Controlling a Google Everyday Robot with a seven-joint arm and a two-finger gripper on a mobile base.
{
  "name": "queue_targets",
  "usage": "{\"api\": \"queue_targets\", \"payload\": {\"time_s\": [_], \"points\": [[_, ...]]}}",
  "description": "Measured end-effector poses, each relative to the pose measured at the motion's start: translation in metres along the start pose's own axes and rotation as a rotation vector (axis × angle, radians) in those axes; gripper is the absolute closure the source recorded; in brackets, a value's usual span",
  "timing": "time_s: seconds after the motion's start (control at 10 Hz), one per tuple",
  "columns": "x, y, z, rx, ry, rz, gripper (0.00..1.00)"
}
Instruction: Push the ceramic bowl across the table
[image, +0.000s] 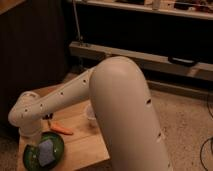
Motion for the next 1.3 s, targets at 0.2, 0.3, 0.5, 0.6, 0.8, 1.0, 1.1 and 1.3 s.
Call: {"api": "queue_targets", "payload": {"time_s": [0.2, 0.3, 0.5, 0.6, 0.8, 1.0, 1.1, 1.3], "points": [[0.015, -0.008, 0.007, 0.011, 0.023, 0.019, 0.96], [0.022, -0.012, 0.011, 0.014, 0.033, 0.028, 0.96], [0.040, -0.019, 0.020, 0.014, 0.050, 0.049, 0.96], [0.046, -0.022, 0.023, 0.012, 0.055, 0.058, 0.96], [0.057, -0.031, 0.030, 0.007, 0.058, 0.065, 0.96], [0.061, -0.041, 0.039, -0.002, 0.057, 0.065, 0.96], [0.057, -0.046, 0.046, -0.010, 0.055, 0.059, 0.96], [0.044, -0.049, 0.055, -0.019, 0.058, 0.040, 0.96]]}}
